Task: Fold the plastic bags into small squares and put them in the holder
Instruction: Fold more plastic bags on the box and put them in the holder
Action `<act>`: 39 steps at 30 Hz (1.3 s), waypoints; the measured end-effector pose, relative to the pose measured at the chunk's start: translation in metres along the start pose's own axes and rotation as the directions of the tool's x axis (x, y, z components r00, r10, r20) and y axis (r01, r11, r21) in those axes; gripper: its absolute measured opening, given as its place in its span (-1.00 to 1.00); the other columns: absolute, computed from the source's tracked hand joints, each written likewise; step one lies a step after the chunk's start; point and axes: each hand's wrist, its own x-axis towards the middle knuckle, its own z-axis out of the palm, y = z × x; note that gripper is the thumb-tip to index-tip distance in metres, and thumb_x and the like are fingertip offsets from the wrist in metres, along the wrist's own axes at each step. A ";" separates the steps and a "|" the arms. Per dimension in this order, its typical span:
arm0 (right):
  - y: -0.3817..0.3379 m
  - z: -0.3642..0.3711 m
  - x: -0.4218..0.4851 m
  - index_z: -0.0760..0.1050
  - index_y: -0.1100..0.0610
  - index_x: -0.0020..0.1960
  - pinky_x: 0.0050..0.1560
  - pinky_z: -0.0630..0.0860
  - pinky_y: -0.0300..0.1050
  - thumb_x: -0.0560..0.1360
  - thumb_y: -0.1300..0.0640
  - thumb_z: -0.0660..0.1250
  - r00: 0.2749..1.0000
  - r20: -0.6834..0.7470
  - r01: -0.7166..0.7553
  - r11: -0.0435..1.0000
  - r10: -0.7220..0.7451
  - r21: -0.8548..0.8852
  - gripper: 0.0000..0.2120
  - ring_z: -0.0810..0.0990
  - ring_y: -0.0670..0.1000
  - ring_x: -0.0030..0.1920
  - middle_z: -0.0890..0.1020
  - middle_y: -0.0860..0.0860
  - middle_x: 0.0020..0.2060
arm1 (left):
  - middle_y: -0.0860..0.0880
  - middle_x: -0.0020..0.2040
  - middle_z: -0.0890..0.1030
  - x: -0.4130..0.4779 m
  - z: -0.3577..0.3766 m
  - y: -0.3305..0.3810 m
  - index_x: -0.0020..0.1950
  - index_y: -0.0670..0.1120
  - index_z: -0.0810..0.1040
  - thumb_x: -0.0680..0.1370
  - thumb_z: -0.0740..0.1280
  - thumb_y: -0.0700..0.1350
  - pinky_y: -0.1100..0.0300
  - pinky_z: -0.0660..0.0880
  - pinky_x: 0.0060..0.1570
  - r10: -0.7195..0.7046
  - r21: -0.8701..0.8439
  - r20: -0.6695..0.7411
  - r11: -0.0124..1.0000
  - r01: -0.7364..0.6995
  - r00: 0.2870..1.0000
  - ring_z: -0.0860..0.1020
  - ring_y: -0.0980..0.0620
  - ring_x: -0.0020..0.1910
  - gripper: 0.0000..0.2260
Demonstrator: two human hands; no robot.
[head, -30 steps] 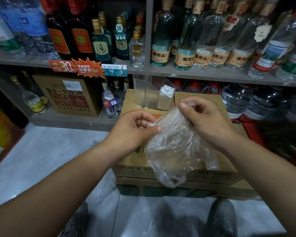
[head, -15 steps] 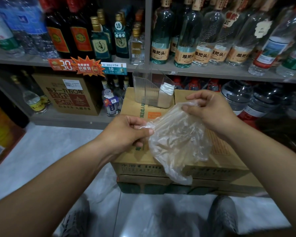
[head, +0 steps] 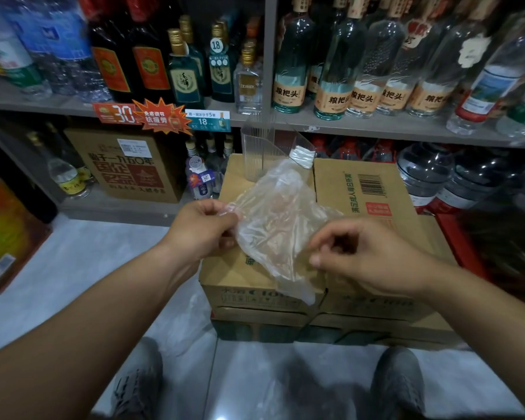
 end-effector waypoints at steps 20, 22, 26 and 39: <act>0.062 -0.043 -0.001 0.68 0.05 -0.12 -0.24 0.46 -0.36 0.46 0.10 0.53 0.954 -0.003 -0.298 0.944 0.301 -0.143 -0.95 0.59 -0.18 -0.29 0.67 -0.08 -0.31 | -0.16 -0.18 0.61 0.001 -0.024 -0.021 -0.05 -0.18 0.57 0.56 0.46 -0.19 0.28 0.50 -0.46 0.007 0.154 -0.125 0.988 0.013 0.992 0.56 0.01 -0.27 -0.90; 0.063 -0.046 -0.001 0.69 0.08 -0.07 -0.23 0.51 -0.32 0.54 0.12 0.45 0.947 0.013 -0.319 0.945 0.321 -0.065 -0.94 0.62 -0.14 -0.27 0.71 -0.02 -0.24 | -0.15 -0.21 0.61 0.000 -0.025 -0.022 -0.04 -0.19 0.59 0.56 0.46 -0.19 0.23 0.46 -0.38 -0.005 0.202 -0.113 0.979 0.028 0.994 0.53 0.01 -0.29 -0.90; 0.067 -0.048 0.000 0.64 0.21 -0.02 -0.28 0.56 -0.24 0.54 0.28 0.42 0.930 -0.018 -0.368 0.930 0.367 -0.004 -0.96 0.63 -0.05 -0.31 0.72 0.15 -0.20 | -0.16 -0.25 0.59 0.000 -0.024 -0.025 -0.08 -0.20 0.59 0.56 0.46 -0.22 0.18 0.45 -0.33 -0.026 0.281 -0.102 0.958 0.053 0.994 0.51 -0.01 -0.28 -0.92; 0.049 -0.057 0.019 0.62 0.12 -0.04 -0.08 0.49 -0.09 0.47 -0.05 0.52 0.900 -0.163 -0.433 0.869 0.404 -0.239 -0.76 0.57 0.00 -0.04 0.63 0.04 -0.08 | -0.03 -0.03 0.66 0.011 -0.031 -0.005 0.19 0.01 0.43 0.38 0.60 0.08 0.15 0.47 -0.23 -0.061 0.737 0.016 0.675 0.029 0.998 0.60 0.06 -0.10 -0.49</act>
